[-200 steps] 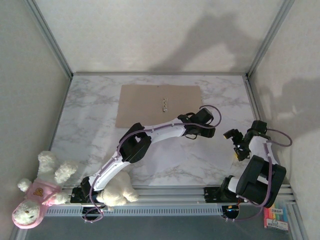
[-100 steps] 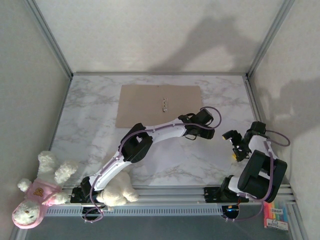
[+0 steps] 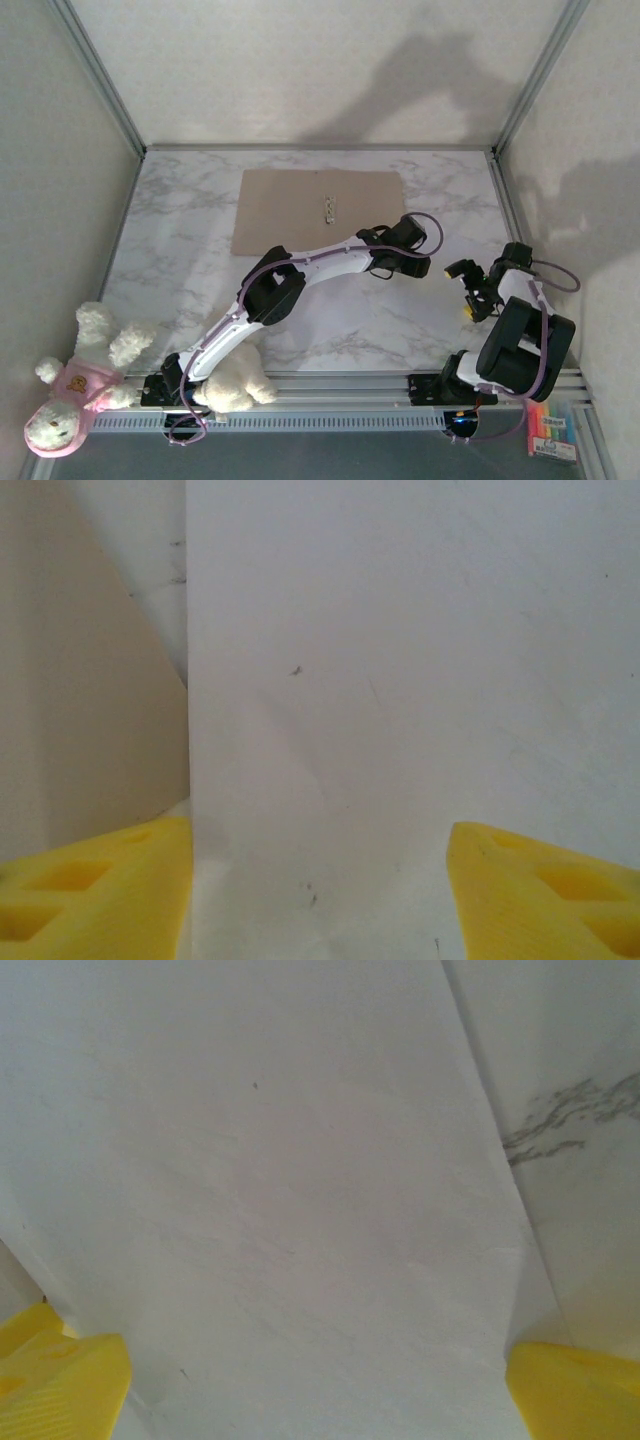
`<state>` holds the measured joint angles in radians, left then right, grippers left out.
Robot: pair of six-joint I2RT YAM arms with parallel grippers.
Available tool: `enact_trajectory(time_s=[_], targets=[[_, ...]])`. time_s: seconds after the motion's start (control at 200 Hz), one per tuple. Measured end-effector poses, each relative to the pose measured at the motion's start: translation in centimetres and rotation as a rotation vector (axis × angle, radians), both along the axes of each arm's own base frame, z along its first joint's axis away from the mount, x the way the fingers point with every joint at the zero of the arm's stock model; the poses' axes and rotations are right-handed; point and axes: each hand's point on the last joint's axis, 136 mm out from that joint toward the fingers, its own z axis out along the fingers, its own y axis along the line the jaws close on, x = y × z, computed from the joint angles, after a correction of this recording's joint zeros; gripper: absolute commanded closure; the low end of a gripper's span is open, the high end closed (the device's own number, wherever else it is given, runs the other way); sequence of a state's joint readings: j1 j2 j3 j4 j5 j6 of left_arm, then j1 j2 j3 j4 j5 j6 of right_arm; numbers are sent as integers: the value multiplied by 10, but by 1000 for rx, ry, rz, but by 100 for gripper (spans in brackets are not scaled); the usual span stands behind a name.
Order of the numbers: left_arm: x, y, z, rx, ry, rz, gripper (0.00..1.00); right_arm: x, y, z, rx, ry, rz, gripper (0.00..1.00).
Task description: Put the files into the folder
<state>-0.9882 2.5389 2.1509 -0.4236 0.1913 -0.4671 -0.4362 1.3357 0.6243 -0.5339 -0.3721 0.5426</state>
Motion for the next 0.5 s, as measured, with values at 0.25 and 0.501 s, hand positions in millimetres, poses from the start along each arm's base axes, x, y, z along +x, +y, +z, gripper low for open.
enact_trajectory(time_s=[0.25,0.501], targets=[[0,0,0,-20,22,-5,31,5,2,1,19,-18,4,1],[0,1,3,-77,62,-8,28,6,3,2,24,-25,7,1]])
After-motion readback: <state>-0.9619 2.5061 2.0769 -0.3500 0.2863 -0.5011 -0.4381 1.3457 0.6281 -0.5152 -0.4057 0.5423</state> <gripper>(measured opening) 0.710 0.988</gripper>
